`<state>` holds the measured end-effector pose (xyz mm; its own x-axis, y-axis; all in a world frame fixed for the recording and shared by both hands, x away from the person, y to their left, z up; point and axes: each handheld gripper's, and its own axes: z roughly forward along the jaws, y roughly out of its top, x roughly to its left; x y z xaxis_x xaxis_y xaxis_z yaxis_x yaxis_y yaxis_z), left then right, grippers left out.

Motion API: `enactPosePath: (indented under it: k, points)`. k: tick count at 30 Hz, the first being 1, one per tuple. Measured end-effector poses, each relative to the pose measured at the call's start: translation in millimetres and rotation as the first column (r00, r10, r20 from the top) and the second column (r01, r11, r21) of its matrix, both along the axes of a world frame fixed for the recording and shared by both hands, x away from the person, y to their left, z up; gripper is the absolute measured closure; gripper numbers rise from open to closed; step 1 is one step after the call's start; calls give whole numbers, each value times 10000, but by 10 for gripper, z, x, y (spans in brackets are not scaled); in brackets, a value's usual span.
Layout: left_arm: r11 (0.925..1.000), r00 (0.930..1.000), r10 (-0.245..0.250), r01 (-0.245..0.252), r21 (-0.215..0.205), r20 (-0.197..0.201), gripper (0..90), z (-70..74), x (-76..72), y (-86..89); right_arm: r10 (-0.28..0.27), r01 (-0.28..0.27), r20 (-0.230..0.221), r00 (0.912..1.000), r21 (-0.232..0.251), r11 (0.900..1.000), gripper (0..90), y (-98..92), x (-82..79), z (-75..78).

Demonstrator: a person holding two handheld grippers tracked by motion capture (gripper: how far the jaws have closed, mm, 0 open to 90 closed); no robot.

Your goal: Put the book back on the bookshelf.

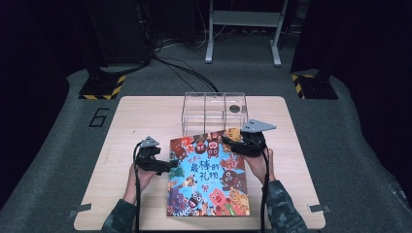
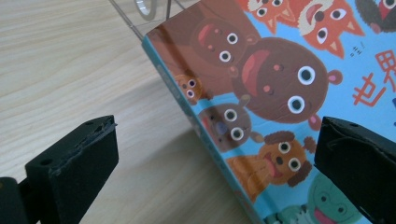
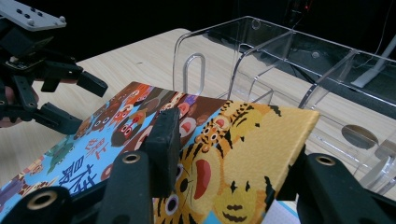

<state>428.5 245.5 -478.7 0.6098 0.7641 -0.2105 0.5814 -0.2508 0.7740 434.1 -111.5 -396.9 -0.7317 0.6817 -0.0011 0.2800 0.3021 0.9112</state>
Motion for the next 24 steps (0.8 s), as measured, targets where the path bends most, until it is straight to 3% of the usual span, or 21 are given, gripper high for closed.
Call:
enactPosePath:
  k: [2, 11, 16, 21, 23, 24]
  points:
    - [10000, 10000, -74, 74, 1, 36, 0, 10, 7, -14, 20, -20, 78, 10000, 48, 10000, 531, 9, -17, 7]
    - [9970, 9992, -358, 344, -689, -185, 0, 48, 65, -48, 291, -288, 639, 9975, -50, 9996, 530, 47, -62, 51]
    - [9935, 9972, -660, 624, -956, -359, 0, 43, 87, -57, 319, -313, 738, 9968, -88, 9995, 530, 67, -67, 61]
    - [9926, 9959, -812, 772, -941, -389, 0, 53, 123, -85, 268, -265, 655, 9975, -65, 9996, 529, 79, -61, 62]
    - [9896, 9961, -753, 689, -1266, -468, 0, 35, 129, -94, 257, -256, 601, 9979, -17, 9997, 529, 78, -64, 63]
    - [9879, 9943, -952, 884, -1275, -481, 0, 33, 150, -72, 260, -261, 651, 9975, 10, 9997, 529, 79, -64, 60]
